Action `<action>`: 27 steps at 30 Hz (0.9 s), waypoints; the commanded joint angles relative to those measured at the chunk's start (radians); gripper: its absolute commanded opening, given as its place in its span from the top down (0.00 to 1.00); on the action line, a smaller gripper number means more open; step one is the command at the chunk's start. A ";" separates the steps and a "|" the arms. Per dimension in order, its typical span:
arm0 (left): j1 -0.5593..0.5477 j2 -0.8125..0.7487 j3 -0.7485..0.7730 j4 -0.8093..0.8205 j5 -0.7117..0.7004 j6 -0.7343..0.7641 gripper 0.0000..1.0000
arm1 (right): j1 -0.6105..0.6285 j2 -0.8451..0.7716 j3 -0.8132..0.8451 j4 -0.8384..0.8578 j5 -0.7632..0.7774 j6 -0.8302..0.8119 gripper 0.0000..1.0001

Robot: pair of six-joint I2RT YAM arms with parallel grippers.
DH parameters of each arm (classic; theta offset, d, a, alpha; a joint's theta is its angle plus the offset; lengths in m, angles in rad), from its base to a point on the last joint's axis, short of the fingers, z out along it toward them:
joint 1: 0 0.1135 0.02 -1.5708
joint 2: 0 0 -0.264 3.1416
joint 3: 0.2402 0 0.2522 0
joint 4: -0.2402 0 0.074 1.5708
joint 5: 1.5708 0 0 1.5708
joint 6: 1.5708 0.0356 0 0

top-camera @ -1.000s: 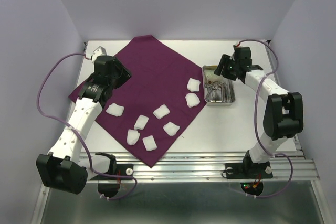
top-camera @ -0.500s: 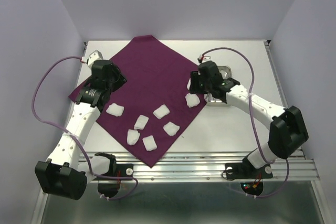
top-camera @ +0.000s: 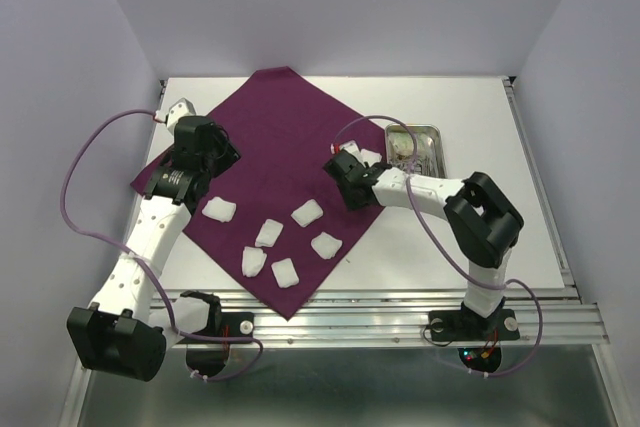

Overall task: Prepare the surgical pack
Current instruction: Adjust the medical item in the surgical kit.

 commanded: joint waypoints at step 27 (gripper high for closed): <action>0.014 -0.034 -0.054 0.016 0.011 0.013 0.45 | 0.028 0.130 0.087 0.066 0.206 -0.038 0.86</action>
